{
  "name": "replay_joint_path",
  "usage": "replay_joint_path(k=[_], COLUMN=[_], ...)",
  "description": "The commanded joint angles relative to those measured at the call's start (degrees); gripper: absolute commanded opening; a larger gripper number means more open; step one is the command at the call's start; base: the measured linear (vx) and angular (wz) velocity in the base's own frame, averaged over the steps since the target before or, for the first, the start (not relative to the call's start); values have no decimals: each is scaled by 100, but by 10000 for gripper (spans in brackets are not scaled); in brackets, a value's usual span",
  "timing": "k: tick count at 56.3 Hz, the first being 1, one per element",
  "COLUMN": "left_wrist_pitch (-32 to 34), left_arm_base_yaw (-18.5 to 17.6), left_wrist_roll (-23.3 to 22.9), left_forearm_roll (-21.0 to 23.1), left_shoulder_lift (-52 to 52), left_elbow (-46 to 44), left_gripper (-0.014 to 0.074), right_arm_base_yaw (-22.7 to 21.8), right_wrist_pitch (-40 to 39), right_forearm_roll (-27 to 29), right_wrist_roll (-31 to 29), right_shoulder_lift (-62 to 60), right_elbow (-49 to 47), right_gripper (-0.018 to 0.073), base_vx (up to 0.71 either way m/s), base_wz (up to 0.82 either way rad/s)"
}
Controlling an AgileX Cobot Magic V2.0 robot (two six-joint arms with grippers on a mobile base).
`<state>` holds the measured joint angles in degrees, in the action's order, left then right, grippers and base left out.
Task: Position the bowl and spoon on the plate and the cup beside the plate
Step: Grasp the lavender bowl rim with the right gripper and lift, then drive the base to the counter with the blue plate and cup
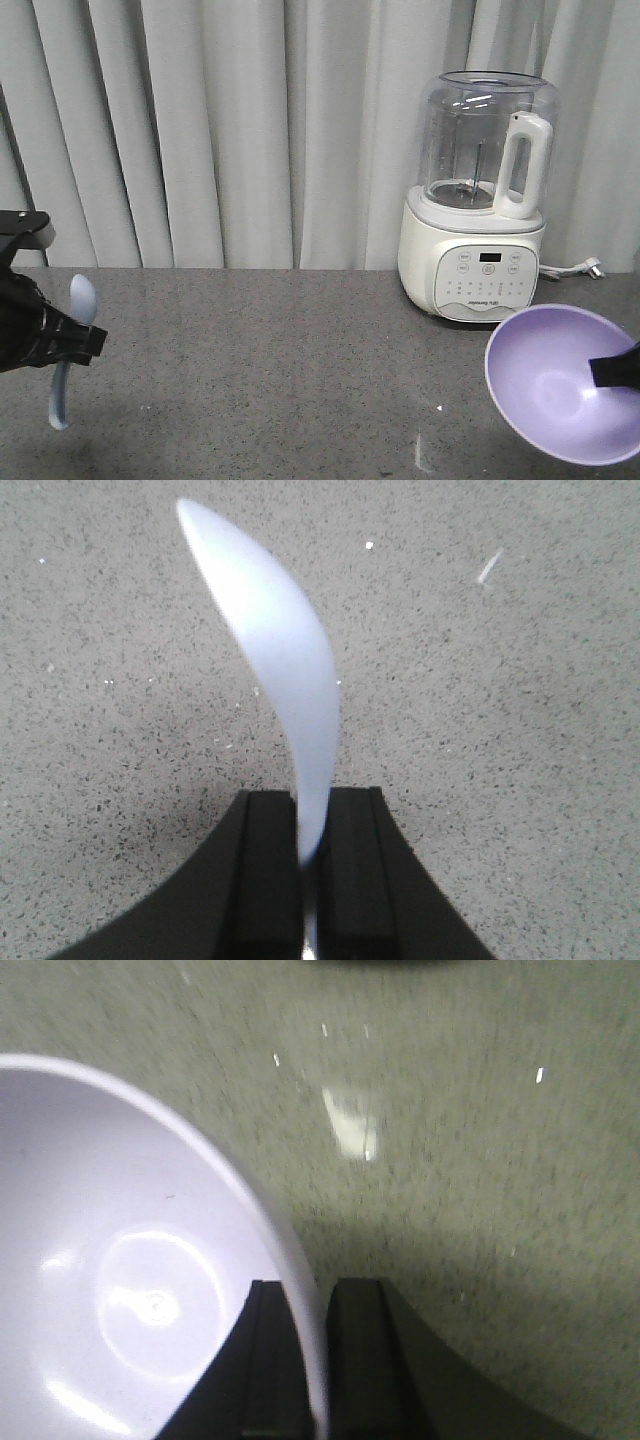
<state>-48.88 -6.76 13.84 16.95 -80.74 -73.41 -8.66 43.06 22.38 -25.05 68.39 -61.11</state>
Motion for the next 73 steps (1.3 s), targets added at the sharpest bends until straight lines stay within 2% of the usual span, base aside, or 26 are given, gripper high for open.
replay_joint_path(k=[1,12,20,25,29,42,73], left_wrist_pitch=[716,1968,2733,2920,2991,3315,3210], left_arm_base_yaw=[-50,-50,-50,-50,-50,-58,-58], left_wrist_roll=[152,904,1445,1654,1720,1715,1698], left_forearm_roll=[345,1045,1676,1757,1757,1757,1757], left_shoulder_lift=[718,2171,3376,3984,4402,5090,5153], left_elbow=[226,1610,2665,3120,3384,3645,3643], left_gripper=[-3,-3,-3,-3,-3,-3,-3], right_arm_base_yaw=[-28,-28,-28,-28,-28,-28,-28], right_wrist_pitch=[-757,-1336,-1705,-1879,-1937,-1931,-1948], right_forearm_roll=[393,1169,2307,2933,3223,3322,3346], right_wrist_roll=[-492,-1407,-2423,-2909,-3215,-3272,-3272], right_shoulder_lift=[-934,-2450,-3490,-3941,-4241,-4375,-4375], right_elbow=[78,1106,2038,2445,2643,2714,2714], right_gripper=[-8,-8,-8,-8,-8,-8,-8], base_vx=[0,0,0,0,0,0,0], base_wz=[0,0,0,0,0,0,0])
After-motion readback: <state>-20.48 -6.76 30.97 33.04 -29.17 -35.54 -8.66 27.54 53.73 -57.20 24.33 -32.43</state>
